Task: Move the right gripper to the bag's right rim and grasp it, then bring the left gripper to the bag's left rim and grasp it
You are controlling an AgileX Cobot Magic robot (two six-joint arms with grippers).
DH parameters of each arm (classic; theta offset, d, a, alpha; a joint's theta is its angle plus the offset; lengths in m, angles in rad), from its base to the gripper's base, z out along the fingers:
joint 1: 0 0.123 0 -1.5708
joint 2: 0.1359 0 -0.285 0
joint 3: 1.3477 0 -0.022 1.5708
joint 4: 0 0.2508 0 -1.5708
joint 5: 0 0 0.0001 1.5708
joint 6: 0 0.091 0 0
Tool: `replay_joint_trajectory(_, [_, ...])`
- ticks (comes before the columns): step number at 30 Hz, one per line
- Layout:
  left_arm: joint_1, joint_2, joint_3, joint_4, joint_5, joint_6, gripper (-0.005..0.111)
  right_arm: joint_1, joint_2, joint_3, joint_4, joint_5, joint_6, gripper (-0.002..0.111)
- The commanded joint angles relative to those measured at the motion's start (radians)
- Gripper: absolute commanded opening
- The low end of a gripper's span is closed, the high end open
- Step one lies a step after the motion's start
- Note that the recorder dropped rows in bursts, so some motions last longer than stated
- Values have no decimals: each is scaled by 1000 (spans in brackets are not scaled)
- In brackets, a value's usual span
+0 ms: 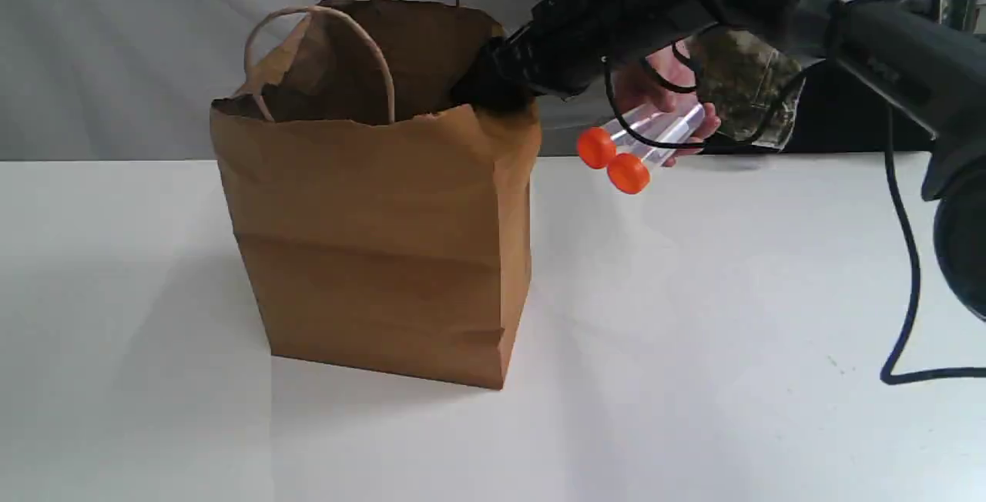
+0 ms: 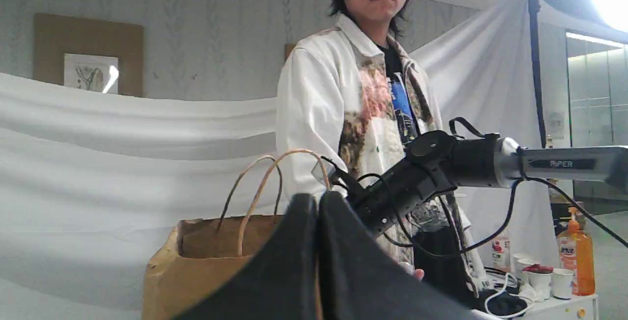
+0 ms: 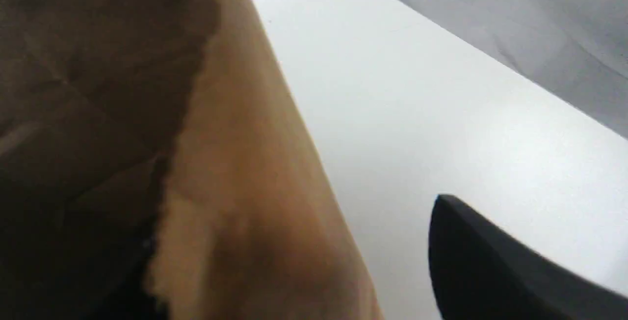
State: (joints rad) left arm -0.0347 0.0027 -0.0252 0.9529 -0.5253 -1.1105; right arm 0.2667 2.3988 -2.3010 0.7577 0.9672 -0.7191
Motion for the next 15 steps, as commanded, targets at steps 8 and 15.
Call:
replay_joint_trajectory(8, [-5, -3, -3, -83, -69, 111, 2, 3, 2, -4, 1, -10, -13, 0])
replay_joint_trajectory(15, [-5, 171, -7, -533, -280, 507, 8, 3, 2, -4, -14, 19, -13, 0])
